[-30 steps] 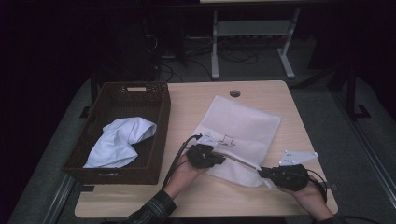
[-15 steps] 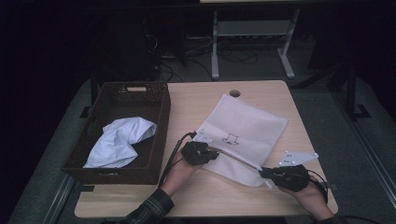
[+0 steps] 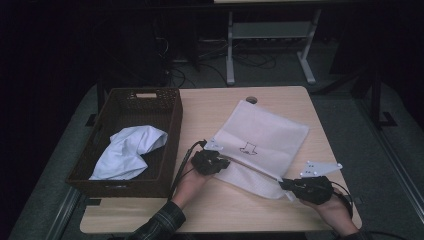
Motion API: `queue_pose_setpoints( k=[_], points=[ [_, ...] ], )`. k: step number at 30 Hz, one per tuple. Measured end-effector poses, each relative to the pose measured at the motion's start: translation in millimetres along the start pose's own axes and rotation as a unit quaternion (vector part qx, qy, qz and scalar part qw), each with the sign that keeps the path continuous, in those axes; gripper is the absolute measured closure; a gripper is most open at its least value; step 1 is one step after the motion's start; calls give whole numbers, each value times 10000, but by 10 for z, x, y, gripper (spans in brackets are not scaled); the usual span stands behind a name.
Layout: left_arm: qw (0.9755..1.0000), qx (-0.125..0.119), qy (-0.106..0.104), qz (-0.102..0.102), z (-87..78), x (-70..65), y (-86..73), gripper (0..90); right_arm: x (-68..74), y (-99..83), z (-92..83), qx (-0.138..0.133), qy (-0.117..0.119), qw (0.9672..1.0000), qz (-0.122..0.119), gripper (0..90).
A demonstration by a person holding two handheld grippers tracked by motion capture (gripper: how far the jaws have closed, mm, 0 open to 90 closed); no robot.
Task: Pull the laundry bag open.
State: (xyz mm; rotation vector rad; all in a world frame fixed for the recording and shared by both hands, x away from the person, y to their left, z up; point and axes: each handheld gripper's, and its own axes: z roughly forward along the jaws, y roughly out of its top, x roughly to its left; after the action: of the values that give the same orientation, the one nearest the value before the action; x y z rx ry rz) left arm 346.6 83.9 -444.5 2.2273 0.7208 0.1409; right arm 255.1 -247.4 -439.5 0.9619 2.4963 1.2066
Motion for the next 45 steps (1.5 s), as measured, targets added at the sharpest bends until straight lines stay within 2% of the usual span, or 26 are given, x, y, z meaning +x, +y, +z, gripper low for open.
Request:
queue_pose_setpoints(
  k=[4, 5, 6, 7, 10, 12, 13, 14, 16, 19, 20, 21, 22, 24, 25, 26, 31, 32, 37, 38, 39, 40, 42, 43, 44, 45],
  points=[
    [10000, 8, 33, -1, 7, -10, 1, 877, 1, 1, 1, 7, -7, 10000, -2, 842],
    [9998, 53, 196, 25, 4, -4, -1, 877, 1, 3, 0, 6, -9, 10000, 3, 842],
    [9997, 4, 215, -130, -16, 60, -20, 877, -12, -6, -12, 44, -65, 10000, 5, 842],
    [9996, -46, 76, -252, -27, 97, -30, 877, -24, -13, -21, 29, -72, 10000, 26, 842],
    [9997, 11, 235, -102, -19, 54, -16, 877, -32, -20, -32, 21, -66, 10000, 45, 842],
    [9997, 14, 216, -151, -15, 72, -22, 877, -28, -21, -31, 39, -79, 10000, 30, 842],
    [9994, 28, 337, -114, -18, 75, -24, 877, -30, -22, -37, 29, -76, 10000, 46, 842],
    [9993, 10, 345, -152, -23, 90, -28, 877, -31, -21, -43, 37, -111, 9999, 33, 842],
    [9993, -17, 274, -242, -20, 114, -38, 878, -40, -31, -58, 37, -128, 9999, 85, 843],
    [9992, 40, 359, -177, 13, 90, -37, 878, -42, -39, -57, 93, -160, 9998, 73, 842],
    [9984, 73, 551, -139, 4, 103, -44, 878, -45, -42, -67, 85, -166, 9998, 82, 843],
    [9980, 53, 586, -225, -13, 142, -58, 878, -48, -47, -78, 98, -207, 9997, 72, 843],
    [9981, 18, 497, -376, -34, 189, -72, 877, -62, -60, -98, 106, -244, 9996, 103, 843],
    [9981, 12, 501, -360, -40, 191, -71, 877, -79, -82, -127, 68, -229, 9996, 145, 842],
    [9977, 65, 623, -246, -26, 157, -59, 878, -71, -81, -126, 86, -243, 9996, 134, 842],
    [9977, 65, 623, -246, -26, 157, -59, 877, -63, -80, -125, 106, -262, 9995, 105, 842],
    [9979, 77, 529, -360, -19, 189, -70, 878, -66, -103, -167, 107, -277, 9995, 120, 842],
    [9977, 107, 598, -299, -5, 171, -66, 878, -67, -109, -175, 95, -266, 9995, 119, 842],
    [9973, 141, 651, -313, -8, 191, -76, 877, -58, -121, -198, 120, -308, 9994, 106, 842],
    [9976, 116, 555, -405, -11, 207, -81, 878, -63, -129, -209, 122, -335, 9993, 112, 842],
    [9963, 184, 790, -282, -12, 198, -78, 877, -70, -138, -219, 95, -329, 9993, 149, 842],
    [9966, 140, 718, -381, -22, 221, -84, 877, -74, -143, -230, 137, -406, 9990, 126, 842],
    [9951, 191, 881, -406, -39, 253, -97, 877, -86, -173, -261, 114, -420, 9989, 200, 842],
    [9958, 143, 745, -519, -47, 287, -108, 878, -97, -197, -282, 136, -473, 9986, 206, 842],
    [9959, 148, 722, -521, -42, 281, -107, 878, -111, -222, -302, 112, -445, 9986, 277, 842],
    [9955, 206, 813, -442, -26, 252, -98, 878, -118, -232, -308, 98, -442, 9985, 297, 842]
  ],
)
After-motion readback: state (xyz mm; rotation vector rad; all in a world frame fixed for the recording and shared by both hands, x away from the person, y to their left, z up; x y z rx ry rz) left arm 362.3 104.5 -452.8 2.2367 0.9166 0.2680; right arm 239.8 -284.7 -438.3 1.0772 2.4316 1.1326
